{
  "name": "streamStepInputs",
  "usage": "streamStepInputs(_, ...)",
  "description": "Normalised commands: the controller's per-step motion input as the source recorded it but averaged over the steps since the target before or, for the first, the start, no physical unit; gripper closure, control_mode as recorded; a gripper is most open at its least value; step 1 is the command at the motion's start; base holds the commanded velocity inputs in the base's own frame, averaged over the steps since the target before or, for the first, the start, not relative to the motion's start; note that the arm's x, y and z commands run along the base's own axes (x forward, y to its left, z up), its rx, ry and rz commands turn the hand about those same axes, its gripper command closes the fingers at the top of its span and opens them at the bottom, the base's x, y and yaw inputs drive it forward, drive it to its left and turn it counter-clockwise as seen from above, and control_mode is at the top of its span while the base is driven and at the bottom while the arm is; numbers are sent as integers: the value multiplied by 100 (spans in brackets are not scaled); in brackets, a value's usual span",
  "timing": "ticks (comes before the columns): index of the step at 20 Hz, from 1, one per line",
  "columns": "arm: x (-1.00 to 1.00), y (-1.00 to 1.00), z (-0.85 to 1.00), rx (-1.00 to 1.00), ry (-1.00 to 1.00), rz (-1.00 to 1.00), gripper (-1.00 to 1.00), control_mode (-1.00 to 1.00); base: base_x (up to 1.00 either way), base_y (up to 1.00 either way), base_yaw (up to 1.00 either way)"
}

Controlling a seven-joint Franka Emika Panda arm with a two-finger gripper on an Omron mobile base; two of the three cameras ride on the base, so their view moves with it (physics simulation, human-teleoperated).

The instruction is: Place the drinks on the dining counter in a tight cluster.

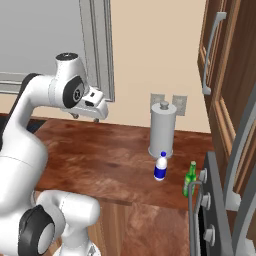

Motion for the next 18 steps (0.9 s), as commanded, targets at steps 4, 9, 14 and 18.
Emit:
streamStepInputs(4,-4,0,0,0,0,0,-100,100,-8,0,-9)
streamStepInputs(9,0,0,0,0,0,0,-100,100,-14,57,-55)
streamStepInputs(14,0,0,0,0,0,0,-100,100,0,80,-65)
streamStepInputs(18,0,0,0,0,0,0,-100,100,0,17,-36)
